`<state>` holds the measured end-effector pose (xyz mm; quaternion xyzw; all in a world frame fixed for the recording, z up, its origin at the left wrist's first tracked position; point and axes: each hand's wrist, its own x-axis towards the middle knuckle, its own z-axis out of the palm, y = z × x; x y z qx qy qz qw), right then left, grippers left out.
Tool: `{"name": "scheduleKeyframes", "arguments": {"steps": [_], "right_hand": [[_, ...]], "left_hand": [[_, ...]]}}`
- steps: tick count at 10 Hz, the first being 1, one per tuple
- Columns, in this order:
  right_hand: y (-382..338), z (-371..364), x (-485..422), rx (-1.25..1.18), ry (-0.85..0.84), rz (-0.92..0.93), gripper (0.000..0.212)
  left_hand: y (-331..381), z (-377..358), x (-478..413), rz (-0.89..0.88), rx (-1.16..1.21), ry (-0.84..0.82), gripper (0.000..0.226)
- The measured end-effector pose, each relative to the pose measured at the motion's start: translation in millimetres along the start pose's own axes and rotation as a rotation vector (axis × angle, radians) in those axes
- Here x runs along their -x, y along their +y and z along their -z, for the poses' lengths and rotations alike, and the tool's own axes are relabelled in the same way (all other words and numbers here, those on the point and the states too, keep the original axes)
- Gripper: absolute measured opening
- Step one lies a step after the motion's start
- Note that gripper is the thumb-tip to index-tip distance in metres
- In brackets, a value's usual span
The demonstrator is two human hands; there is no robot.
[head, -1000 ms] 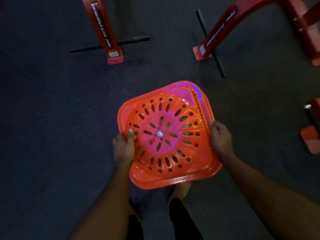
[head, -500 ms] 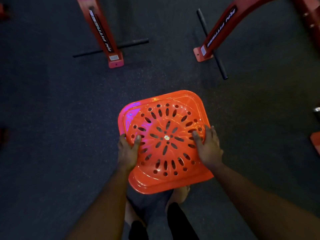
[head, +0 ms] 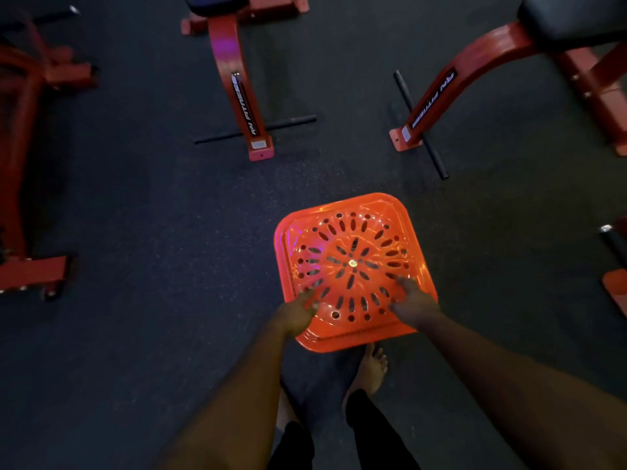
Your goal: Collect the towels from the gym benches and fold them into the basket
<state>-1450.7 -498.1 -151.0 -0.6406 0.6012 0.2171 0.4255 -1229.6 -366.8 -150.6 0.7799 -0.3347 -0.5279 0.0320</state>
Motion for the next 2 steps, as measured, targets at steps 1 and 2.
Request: {"name": "scheduleKeyframes", "arguments": {"steps": [1, 2], "right_hand": [[-2, -8, -1, 0.173, -0.028, -0.004, 0.08], [-13, 5, 13, 0.177, -0.021, 0.055, 0.074]], "left_hand": [[-20, -4, -12, -0.001, -0.088, 0.043, 0.045], [-21, 13, 0, -0.004, -0.116, 0.017, 0.049]]}}
